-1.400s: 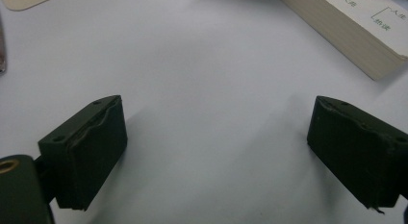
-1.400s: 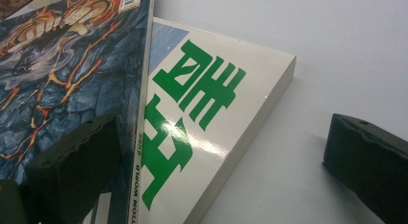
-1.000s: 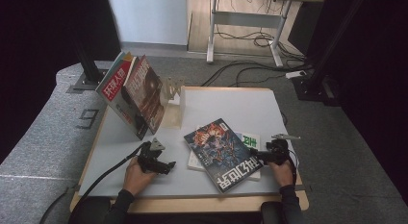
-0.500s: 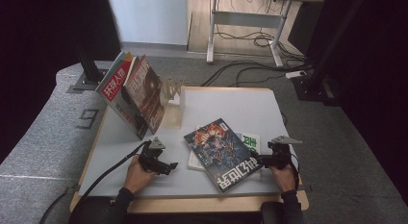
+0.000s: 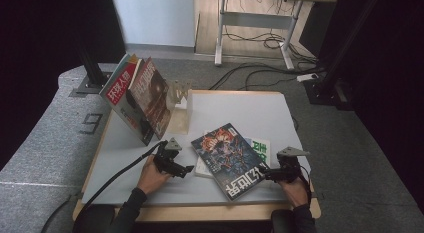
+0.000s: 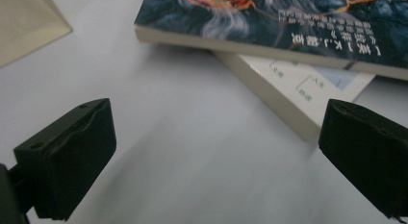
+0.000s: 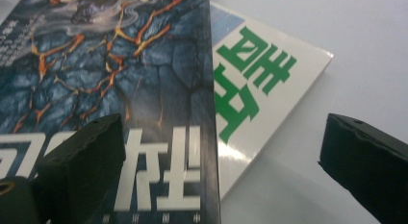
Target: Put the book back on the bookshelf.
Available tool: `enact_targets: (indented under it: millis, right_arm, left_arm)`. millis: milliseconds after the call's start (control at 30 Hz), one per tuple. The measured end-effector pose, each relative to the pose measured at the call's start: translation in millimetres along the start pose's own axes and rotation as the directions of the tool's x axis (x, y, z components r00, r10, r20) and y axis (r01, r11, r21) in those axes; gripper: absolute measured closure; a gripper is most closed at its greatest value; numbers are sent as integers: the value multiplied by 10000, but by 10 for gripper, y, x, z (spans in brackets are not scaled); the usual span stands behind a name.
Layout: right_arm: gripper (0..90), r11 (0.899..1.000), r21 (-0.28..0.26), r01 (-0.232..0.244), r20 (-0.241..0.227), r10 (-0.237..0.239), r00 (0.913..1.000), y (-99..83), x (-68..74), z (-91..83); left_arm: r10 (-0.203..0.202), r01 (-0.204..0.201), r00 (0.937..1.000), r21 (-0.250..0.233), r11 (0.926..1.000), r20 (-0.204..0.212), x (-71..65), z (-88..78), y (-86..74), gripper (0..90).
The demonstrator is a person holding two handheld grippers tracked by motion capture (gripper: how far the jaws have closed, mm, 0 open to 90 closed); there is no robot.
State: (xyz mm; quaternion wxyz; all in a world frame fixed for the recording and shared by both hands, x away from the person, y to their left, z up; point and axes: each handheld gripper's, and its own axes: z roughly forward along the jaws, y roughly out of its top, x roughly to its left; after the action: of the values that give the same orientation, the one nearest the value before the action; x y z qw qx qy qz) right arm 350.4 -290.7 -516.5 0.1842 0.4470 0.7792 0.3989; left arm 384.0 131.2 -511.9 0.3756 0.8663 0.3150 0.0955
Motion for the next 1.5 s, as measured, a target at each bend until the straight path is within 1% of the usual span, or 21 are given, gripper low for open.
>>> enact_targets:
  millis: [33, 67, 100, 200, 267, 333, 467, 533, 600, 667, 733, 833, 900, 1000, 1033, 1100, 1133, 1167, 1333, 1400, 1500]
  right_arm:
    - [0, 10000, 63, 7, 11, -7, 10000, -23, 9, -16]
    - [0, 10000, 63, 7, 11, -7, 10000, -23, 9, -16]
    - [0, 9999, 112, 55, 27, -56, 10000, -41, 19, -32]
    - [0, 9998, 157, 117, 70, -118, 9999, -54, 29, -47]
    - [0, 9997, 194, 167, 114, -169, 9998, -68, 37, -63]
    - [0, 9995, 230, 202, 118, -205, 9997, -84, 41, -77]
    - [0, 9992, 350, 186, 158, -192, 9997, -125, 46, -102]
    - [0, 9992, 365, 187, 126, -192, 9997, -144, 51, -116]
    - [0, 9992, 358, 168, 128, -173, 9998, -160, 52, -132]
    - [0, 9993, 350, 126, 114, -130, 9998, -175, 51, -145]
    - [0, 9994, 335, 76, 96, -79, 9999, -190, 47, -154]
    - [0, 9995, 320, 40, 78, -42, 10000, -207, 46, -163]
    - [0, 9994, 335, 50, 68, -52, 10000, -211, 50, -170]
    - [0, 9994, 334, 72, 106, -76, 9999, -215, 57, -176]
    - [0, 9994, 329, 71, 106, -75, 9999, -217, 57, -176]
    - [0, 9994, 339, 27, 70, -29, 10000, -218, 52, -174]
    - [0, 9994, 340, 0, 52, -2, 10000, -220, 49, -172]
    - [0, 9994, 336, -28, 33, 26, 10000, -222, 46, -171]
    - [0, 9994, 338, -14, 27, 13, 10000, -222, 43, -171]
    - [0, 9990, 427, 124, 69, -127, 9999, -216, 46, -183]
    - [0, 9985, 511, 199, 88, -204, 9998, -225, 44, -183]
  left_arm:
    - [140, -140, 9999, 37, 9999, -54, 5, 27, 50, 0]
    - [140, -140, 9999, 37, 9999, -54, 5, 27, 50, 0]
    - [124, -125, 9999, -57, 9999, -58, 7, 43, 69, 0]
    - [51, -50, 10000, -106, 9999, 26, 32, 84, 134, 0]
    - [109, -109, 9999, -81, 9999, 16, 48, 109, 179, 0]
    - [65, -64, 9999, -122, 9999, 115, 65, 128, 226, 0]
    - [205, -204, 9998, -123, 9997, 77, 84, 178, 327, 0]
    - [212, -211, 9997, -81, 9997, 150, 91, 212, 375, 0]
    - [320, -319, 9994, -102, 9994, 133, 102, 252, 411, 0]
    - [216, -215, 9994, -27, 9998, 261, 126, 300, 439, 0]
    - [256, -258, 9994, 100, 9996, 243, 144, 349, 464, 0]
    - [107, -107, 9993, 21, 9999, 352, 179, 403, 494, 0]
    - [150, -152, 9995, 55, 9999, 268, 193, 438, 517, 0]
    - [276, -281, 9991, 176, 9994, 312, 197, 494, 544, 0]
    - [241, -245, 9993, 112, 9996, 297, 192, 515, 541, 0]
    - [216, -228, 9989, 281, 9993, 425, 201, 558, 529, 10]
    - [92, -108, 9983, 275, 9996, 582, 211, 569, 524, 4]
    - [-15, -2, 9977, 247, 9997, 674, 214, 578, 521, 8]
    - [7, -31, 9958, 259, 9997, 918, 167, 579, 521, 35]
    - [21, -45, 9964, 283, 9996, 843, 157, 575, 520, 32]
    - [-10, -15, 9964, 301, 9995, 847, 158, 575, 520, 32]
